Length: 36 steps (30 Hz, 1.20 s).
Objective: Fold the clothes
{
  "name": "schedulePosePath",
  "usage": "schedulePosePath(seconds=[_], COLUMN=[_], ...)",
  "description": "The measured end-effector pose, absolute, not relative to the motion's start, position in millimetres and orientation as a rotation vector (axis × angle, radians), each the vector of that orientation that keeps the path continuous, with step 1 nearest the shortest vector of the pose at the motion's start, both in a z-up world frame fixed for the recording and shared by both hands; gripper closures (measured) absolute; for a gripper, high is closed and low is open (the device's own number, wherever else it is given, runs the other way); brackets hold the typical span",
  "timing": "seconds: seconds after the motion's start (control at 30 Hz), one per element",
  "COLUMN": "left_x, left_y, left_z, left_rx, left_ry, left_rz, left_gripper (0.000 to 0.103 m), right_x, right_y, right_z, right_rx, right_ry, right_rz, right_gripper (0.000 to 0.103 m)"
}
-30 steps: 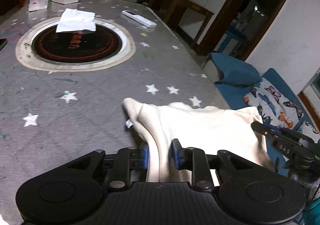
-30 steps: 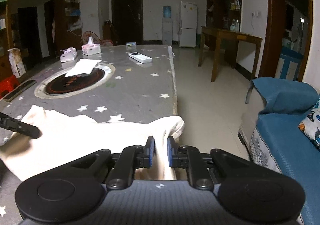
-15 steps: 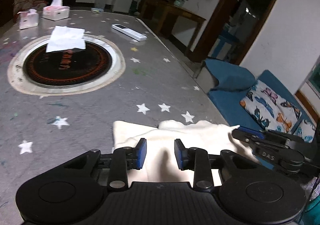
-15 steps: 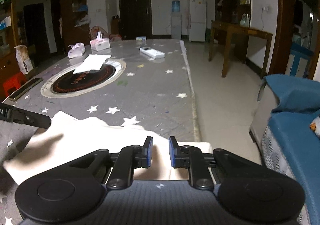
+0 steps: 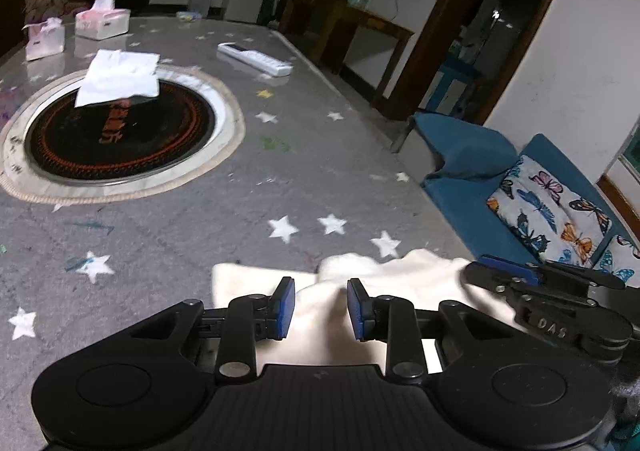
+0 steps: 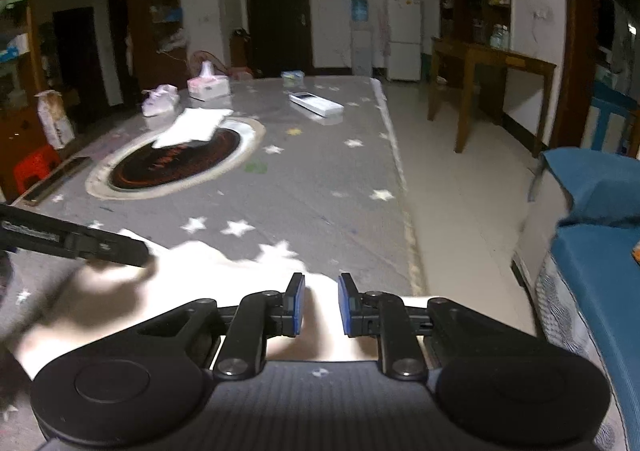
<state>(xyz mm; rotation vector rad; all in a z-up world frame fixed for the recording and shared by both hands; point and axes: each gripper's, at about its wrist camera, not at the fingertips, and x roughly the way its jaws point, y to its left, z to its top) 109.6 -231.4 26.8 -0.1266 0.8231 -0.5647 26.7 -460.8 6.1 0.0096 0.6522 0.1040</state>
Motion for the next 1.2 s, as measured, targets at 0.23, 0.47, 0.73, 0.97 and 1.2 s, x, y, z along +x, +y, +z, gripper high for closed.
schedulePosePath(seconds=[0.23, 0.47, 0.73, 0.97, 1.2], left_x=[116, 107, 54, 5, -5], left_y=[-247, -244, -241, -247, -257], left_z=[15, 23, 40, 34, 16], left_rx=[-0.068, -0.054, -0.007, 0.018, 0.044], left_ry=[0.824, 0.794, 0.727, 0.715, 0.737], left_rz=[-0.559, -0.558, -0.644, -0.730, -0.733], left_gripper=[0.072, 0.071, 0.070, 0.071, 0.070], right_x=[40, 28, -30, -77, -83], right_y=[-444, -451, -448, -447, -440], right_z=[0, 9, 18, 16, 3], right_rx=[-0.027, -0.013, -0.013, 0.007, -0.038], right_ry=[0.662, 0.649, 0.640, 0.634, 0.640], right_rz=[0.127, 0.125, 0.164, 0.148, 0.118], right_gripper=[0.067, 0.060, 0.051, 0.051, 0.051])
